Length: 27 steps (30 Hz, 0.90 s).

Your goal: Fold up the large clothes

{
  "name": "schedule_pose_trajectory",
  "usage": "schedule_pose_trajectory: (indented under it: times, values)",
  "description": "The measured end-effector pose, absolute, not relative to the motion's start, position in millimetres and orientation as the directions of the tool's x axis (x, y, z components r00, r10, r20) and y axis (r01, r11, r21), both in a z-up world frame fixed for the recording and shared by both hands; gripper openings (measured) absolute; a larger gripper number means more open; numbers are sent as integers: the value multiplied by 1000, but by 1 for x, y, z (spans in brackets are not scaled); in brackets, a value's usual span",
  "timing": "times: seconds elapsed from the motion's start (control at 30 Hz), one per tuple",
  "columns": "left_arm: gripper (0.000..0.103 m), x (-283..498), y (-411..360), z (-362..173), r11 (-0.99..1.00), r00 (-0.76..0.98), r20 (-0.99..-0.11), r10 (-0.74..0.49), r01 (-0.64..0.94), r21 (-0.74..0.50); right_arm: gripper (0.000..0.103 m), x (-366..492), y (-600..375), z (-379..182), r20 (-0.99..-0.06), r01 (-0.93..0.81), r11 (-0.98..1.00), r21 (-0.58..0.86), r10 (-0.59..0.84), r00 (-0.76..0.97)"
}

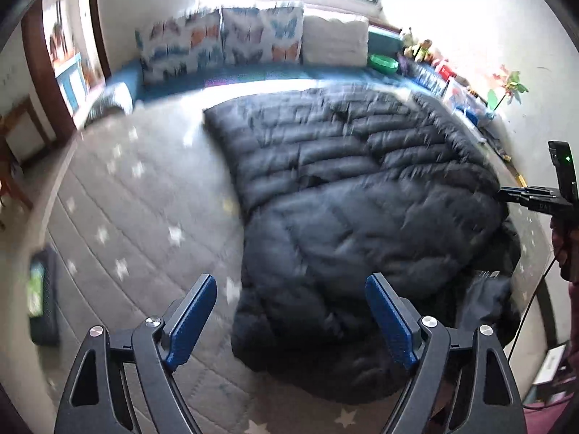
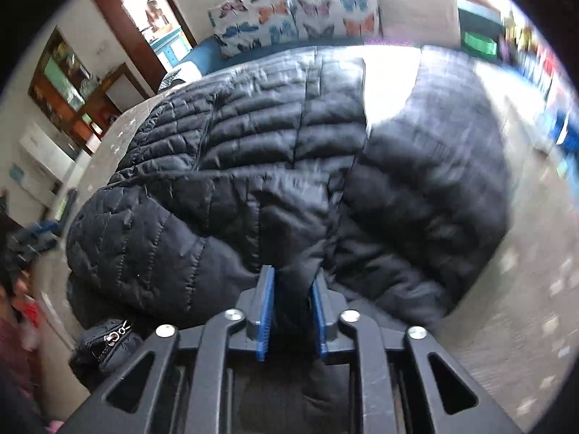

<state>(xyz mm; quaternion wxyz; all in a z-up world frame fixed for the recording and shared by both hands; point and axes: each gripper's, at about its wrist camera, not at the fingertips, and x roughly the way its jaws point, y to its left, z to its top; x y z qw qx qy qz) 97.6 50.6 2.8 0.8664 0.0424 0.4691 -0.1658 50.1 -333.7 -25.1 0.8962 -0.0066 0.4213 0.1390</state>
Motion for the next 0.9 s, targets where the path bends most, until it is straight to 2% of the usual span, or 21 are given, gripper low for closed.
schedule_pose_trajectory:
  times: [0.07,0.17,0.2,0.33,0.47,0.53,0.63,0.73,0.83,0.9]
  values:
    - [90,99,42,16,934,528,-805,-270,347,-85,36,41,-326,-6,-729,-277,960,36,215,650]
    - [90,113,21,19,926,535,-797,-280,371,-76,58,39,-310,11,-683,-330,944,23,256,684]
    - [90,119,14,15,922,523,-803,-284,378,-79,62,42,-304,13,-674,-347,938,24,271,687]
    - [90,140,-14,-28,912,444,-856,-265,403,-74,62,65,-280,-7,-695,-394,918,45,312,648]
    - [91,136,-26,-68,904,436,-872,-222,426,-17,62,97,-282,-59,-784,-362,929,83,284,551]
    - [91,129,-32,-70,892,464,-864,-196,451,40,63,105,-291,-75,-794,-347,925,157,327,513]
    - [88,126,-32,-61,904,431,-878,-209,427,-6,62,101,-296,-67,-787,-340,925,169,335,519]
    - [87,99,-46,-35,864,442,-833,-333,496,-83,62,90,-298,-54,-784,-337,931,139,311,538]
    - [76,69,-79,-27,796,446,-799,-403,601,-66,62,72,-308,-37,-757,-335,934,127,310,575]
    - [56,56,-102,-37,755,421,-805,-418,654,-50,62,65,-316,-30,-746,-330,935,129,310,589]
